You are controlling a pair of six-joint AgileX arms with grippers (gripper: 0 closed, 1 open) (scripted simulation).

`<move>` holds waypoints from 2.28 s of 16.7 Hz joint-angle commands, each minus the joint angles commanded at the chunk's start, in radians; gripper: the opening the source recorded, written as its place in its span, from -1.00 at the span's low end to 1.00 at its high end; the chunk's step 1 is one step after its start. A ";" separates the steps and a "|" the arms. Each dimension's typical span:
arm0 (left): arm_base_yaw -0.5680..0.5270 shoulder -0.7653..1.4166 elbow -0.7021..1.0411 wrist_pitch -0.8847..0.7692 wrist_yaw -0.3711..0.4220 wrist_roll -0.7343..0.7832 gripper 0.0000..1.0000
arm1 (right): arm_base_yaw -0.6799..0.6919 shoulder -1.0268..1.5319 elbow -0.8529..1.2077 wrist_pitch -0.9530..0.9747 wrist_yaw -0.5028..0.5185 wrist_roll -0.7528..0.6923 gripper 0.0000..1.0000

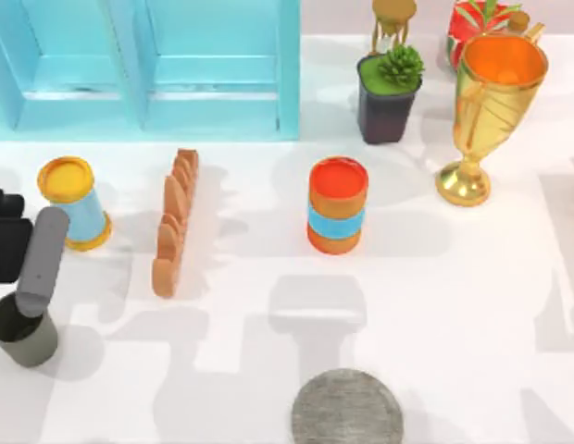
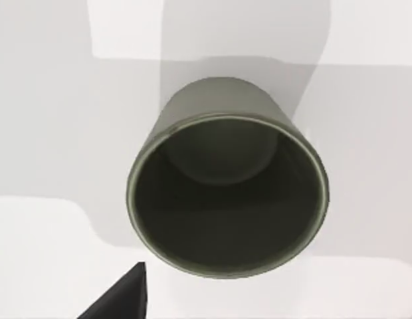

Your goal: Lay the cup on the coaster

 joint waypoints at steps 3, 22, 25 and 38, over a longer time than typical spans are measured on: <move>0.001 0.037 -0.097 0.163 0.000 0.001 1.00 | 0.000 0.000 0.000 0.000 0.000 0.000 1.00; 0.002 0.090 -0.208 0.311 0.000 0.006 -0.66 | 0.000 0.000 0.000 0.000 0.000 0.000 1.00; 0.002 0.090 -0.208 0.311 0.000 0.006 -1.00 | 0.000 0.000 0.000 0.000 0.000 0.000 1.00; -0.074 0.105 -0.170 0.303 0.024 -0.093 -1.00 | 0.000 0.000 0.000 0.000 0.000 0.000 1.00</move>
